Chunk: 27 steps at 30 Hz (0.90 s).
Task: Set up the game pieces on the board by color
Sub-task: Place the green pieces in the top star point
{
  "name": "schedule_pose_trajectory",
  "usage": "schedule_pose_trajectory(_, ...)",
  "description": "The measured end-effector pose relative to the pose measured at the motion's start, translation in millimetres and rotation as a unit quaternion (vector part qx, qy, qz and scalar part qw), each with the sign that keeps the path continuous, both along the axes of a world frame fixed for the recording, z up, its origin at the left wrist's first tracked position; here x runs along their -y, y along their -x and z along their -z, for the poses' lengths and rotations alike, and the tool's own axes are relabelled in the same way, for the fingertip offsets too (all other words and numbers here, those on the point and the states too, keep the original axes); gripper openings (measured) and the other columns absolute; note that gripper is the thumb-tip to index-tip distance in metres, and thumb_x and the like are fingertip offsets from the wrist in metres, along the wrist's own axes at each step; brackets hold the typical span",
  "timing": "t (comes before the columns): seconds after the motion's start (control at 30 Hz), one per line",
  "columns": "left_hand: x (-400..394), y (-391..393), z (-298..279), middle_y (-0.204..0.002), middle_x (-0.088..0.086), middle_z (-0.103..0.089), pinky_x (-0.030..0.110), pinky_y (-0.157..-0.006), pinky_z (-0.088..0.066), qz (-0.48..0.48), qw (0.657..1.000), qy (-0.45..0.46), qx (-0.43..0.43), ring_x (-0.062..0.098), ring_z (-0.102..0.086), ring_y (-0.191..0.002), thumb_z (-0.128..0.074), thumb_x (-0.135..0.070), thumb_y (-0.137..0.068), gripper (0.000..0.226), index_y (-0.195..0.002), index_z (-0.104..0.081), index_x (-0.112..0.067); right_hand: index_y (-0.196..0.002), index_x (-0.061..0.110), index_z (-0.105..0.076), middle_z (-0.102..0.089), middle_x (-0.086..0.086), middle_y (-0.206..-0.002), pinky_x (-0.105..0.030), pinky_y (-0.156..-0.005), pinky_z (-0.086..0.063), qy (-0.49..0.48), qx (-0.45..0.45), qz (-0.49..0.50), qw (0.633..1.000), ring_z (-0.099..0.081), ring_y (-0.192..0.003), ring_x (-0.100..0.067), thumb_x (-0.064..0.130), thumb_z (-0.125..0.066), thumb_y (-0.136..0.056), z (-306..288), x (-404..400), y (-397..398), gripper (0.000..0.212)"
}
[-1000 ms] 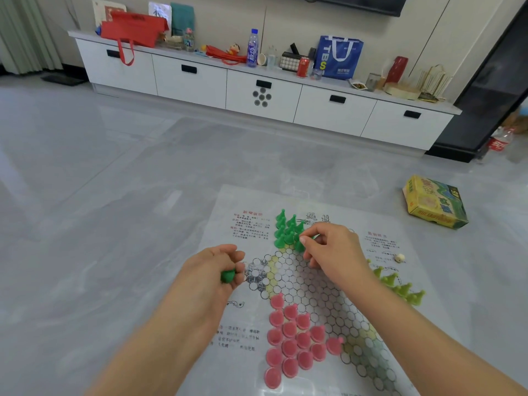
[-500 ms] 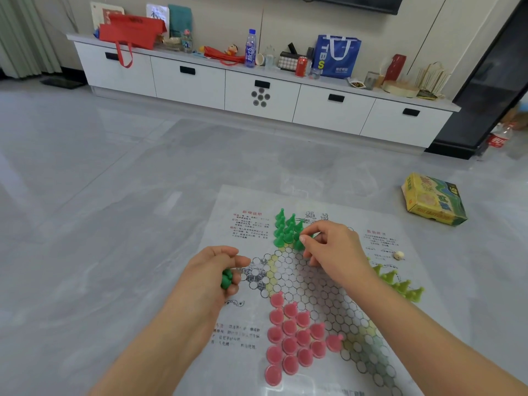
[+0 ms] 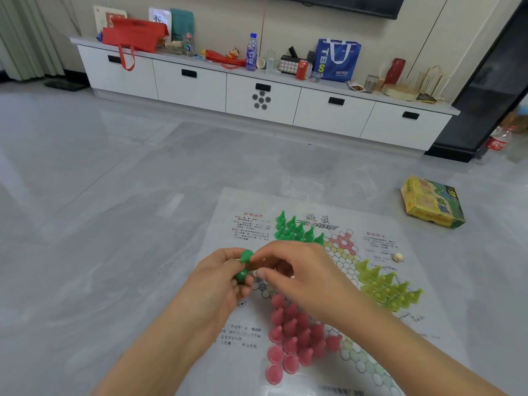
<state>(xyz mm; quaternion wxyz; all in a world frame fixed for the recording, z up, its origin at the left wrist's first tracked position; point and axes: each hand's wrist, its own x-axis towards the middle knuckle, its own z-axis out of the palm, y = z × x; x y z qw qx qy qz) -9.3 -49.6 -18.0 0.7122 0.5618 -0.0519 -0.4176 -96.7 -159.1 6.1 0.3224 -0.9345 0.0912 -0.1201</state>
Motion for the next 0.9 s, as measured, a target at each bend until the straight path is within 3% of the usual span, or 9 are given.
schedule_pose_trajectory(0.13,-2.8,-0.6,0.4,-0.055,0.001,-0.058,0.014,-0.038,-0.038,0.019,1.0,0.012,0.019,0.006,-0.045,-0.043,-0.037,0.003,-0.092,0.022,-0.088,-0.058,-0.004,-0.094,0.025,-0.069,-0.067,0.013,-0.081,-0.019,-0.07,-0.049,-0.013,0.026,-0.013,0.999,-0.061,-0.078,-0.007,0.02,-0.066,-0.081,2.7,-2.3,-0.5,0.014)
schedule_pose_trajectory(0.33,-2.7,0.3,6.7,-0.07,0.01,-0.054,0.024,-0.052,-0.036,0.043,0.991,-0.055,0.117,0.012,-0.042,-0.052,-0.042,0.001,-0.09,0.02,-0.095,-0.059,-0.008,-0.077,0.023,-0.062,-0.059,0.016,-0.063,-0.021,-0.063,-0.049,0.002,0.059,0.009,0.998,-0.058,-0.067,-0.005,0.025,-0.065,-0.079,5.1,-1.9,-2.1,0.004)
schedule_pose_trajectory(0.43,-2.3,1.1,7.9,-0.073,0.011,-0.054,0.025,-0.054,-0.035,0.05,0.988,-0.061,0.135,0.013,-0.042,-0.054,-0.041,0.001,-0.089,0.023,-0.097,-0.06,-0.008,-0.089,0.026,-0.059,-0.052,0.019,-0.062,-0.017,-0.063,-0.047,0.021,0.041,0.006,0.999,-0.054,-0.064,-0.002,0.023,-0.064,-0.081,4.1,-2.4,-2.8,0.01)
schedule_pose_trajectory(0.53,-1.9,1.4,8.8,-0.065,0.008,-0.052,0.024,-0.053,-0.034,0.052,0.986,-0.062,0.149,0.011,-0.041,-0.05,-0.04,0.003,-0.089,0.024,-0.089,-0.061,-0.009,-0.093,0.027,-0.063,-0.059,0.015,-0.071,-0.014,-0.065,-0.044,0.065,0.039,-0.025,0.997,-0.048,-0.063,0.01,0.023,-0.057,-0.082,5.9,-3.2,-3.9,0.013)
schedule_pose_trajectory(0.67,-1.5,0.3,9.0,-0.051,0.0,-0.049,0.023,-0.051,-0.034,0.043,0.985,-0.066,0.152,0.008,-0.04,-0.044,-0.044,-0.001,-0.09,0.02,-0.085,-0.061,-0.011,-0.096,0.025,-0.067,-0.063,0.013,-0.087,-0.012,-0.072,-0.046,0.016,0.063,-0.018,0.998,-0.051,-0.071,0.015,0.024,-0.055,-0.082,9.2,-1.1,-2.8,0.018)
schedule_pose_trajectory(0.73,-1.9,-0.9,9.6,-0.053,0.002,-0.049,0.024,-0.052,-0.033,0.042,0.985,-0.067,0.151,0.01,-0.04,-0.045,-0.044,-0.001,-0.089,0.02,-0.084,-0.06,-0.012,-0.104,0.022,-0.068,-0.06,0.018,-0.078,-0.006,-0.073,-0.041,0.012,0.069,-0.028,0.997,-0.05,-0.073,0.018,0.027,-0.052,-0.084,10.9,0.1,-1.0,0.026)
schedule_pose_trajectory(0.8,-2.4,-1.0,10.4,-0.058,0.005,-0.05,0.025,-0.053,-0.033,0.05,0.985,-0.067,0.151,0.011,-0.04,-0.047,-0.043,0.0,-0.089,0.022,-0.082,-0.06,-0.013,-0.105,0.018,-0.069,-0.061,0.017,-0.079,-0.005,-0.071,-0.039,0.014,0.073,-0.032,0.997,-0.052,-0.073,0.014,0.031,-0.046,-0.084,11.7,1.0,0.5,0.034)
schedule_pose_trajectory(0.9,-1.8,-0.2,10.7,-0.061,0.006,-0.051,0.026,-0.054,-0.032,0.064,0.984,-0.071,0.152,0.012,-0.04,-0.05,-0.045,-0.003,-0.089,0.022,-0.08,-0.061,-0.014,-0.102,0.017,-0.071,-0.071,0.004,-0.084,-0.017,-0.072,-0.047,0.013,0.084,-0.022,0.996,-0.06,-0.079,-0.002,0.033,-0.047,-0.082,14.1,3.9,1.9,0.035)
